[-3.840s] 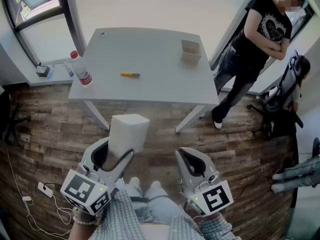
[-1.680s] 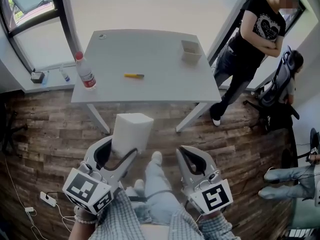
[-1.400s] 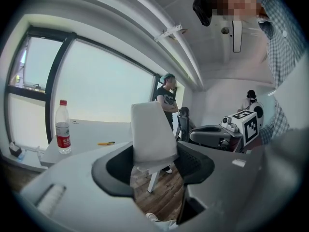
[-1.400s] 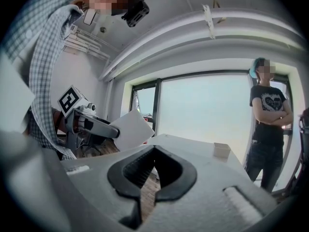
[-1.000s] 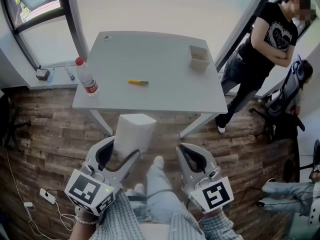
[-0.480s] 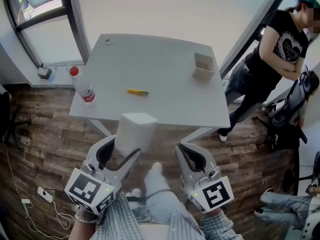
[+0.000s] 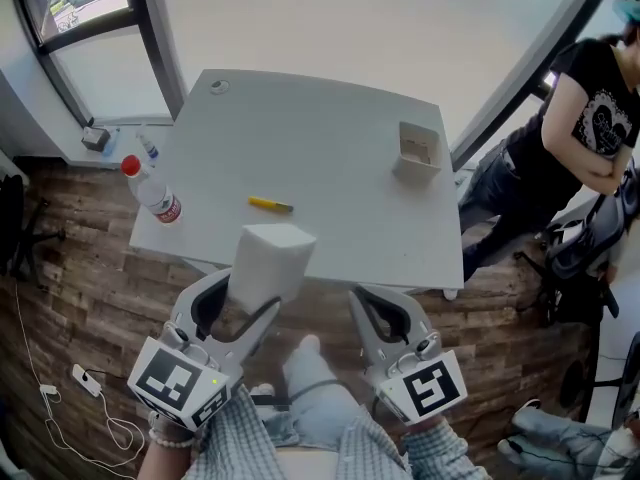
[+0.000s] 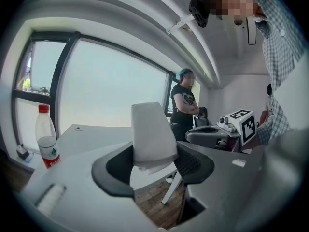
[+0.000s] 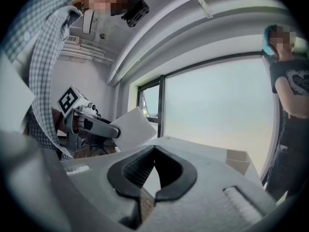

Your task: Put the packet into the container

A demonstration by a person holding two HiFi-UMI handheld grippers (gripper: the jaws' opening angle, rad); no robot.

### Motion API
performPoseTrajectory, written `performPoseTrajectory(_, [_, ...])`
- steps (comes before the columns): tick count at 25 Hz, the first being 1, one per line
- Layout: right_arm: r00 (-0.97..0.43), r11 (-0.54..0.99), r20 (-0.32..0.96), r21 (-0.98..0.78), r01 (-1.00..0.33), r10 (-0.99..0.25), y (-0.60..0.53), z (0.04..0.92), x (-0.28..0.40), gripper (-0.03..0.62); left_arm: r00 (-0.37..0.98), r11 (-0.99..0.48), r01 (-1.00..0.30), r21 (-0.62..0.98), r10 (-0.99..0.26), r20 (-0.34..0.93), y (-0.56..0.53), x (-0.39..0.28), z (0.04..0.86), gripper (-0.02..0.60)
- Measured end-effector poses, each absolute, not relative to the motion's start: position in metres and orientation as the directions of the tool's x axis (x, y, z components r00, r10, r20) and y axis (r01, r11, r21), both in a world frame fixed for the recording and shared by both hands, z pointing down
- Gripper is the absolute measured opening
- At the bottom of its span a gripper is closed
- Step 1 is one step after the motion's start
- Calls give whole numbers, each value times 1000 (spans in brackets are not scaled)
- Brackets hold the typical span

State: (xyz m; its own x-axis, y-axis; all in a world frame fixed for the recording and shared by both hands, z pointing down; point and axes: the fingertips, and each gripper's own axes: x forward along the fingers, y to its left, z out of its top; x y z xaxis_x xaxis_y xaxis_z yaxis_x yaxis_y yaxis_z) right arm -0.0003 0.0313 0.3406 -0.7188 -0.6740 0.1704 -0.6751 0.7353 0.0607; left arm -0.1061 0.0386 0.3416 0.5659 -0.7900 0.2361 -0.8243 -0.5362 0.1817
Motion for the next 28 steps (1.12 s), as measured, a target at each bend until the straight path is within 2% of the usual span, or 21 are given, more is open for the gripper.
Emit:
performPoseTrajectory(13, [-752,766,164,37,-642,-639,-37,342,35,-2,486,-450,-873,189,-836,254,-19,-87,337,253])
performPoseTrajectory(28, [-717,729,158,30,-684,-679,-57,342,64,-2,501,-465,-863,198,-835,225,-45,-69,326,253])
